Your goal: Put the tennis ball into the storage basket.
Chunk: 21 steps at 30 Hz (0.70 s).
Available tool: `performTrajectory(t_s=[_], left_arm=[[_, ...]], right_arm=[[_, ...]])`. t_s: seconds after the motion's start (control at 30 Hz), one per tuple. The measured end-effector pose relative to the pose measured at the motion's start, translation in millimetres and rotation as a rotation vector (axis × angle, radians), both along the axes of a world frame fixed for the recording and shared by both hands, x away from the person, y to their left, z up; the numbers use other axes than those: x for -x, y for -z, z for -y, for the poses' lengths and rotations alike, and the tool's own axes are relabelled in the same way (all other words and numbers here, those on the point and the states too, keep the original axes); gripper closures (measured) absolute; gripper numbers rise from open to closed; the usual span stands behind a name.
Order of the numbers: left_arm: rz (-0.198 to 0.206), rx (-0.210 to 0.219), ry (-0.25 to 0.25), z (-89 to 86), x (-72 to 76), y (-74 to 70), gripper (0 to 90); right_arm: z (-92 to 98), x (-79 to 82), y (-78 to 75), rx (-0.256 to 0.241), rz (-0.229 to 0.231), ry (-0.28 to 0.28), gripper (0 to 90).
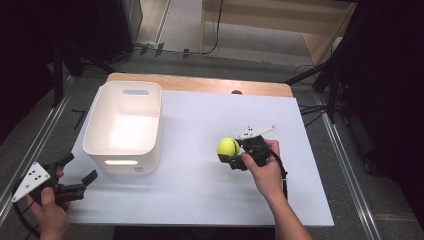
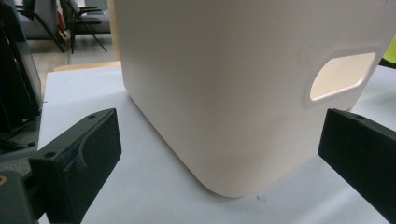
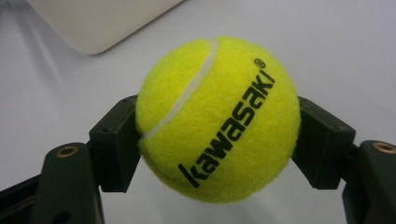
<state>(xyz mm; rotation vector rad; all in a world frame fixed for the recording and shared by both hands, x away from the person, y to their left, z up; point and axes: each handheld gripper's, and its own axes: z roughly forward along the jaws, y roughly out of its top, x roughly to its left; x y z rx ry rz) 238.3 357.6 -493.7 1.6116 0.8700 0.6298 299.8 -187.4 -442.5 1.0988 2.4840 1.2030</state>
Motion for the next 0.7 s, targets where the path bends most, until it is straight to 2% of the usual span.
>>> performTrajectory(t_s=[0.7], left_arm=[[0.000, 0.006, 0.000, -0.6, 0.0, 0.1, 0.0]], right_arm=[[-20.1, -14.7, -13.3, 0.003, 0.011, -0.034, 24.7]])
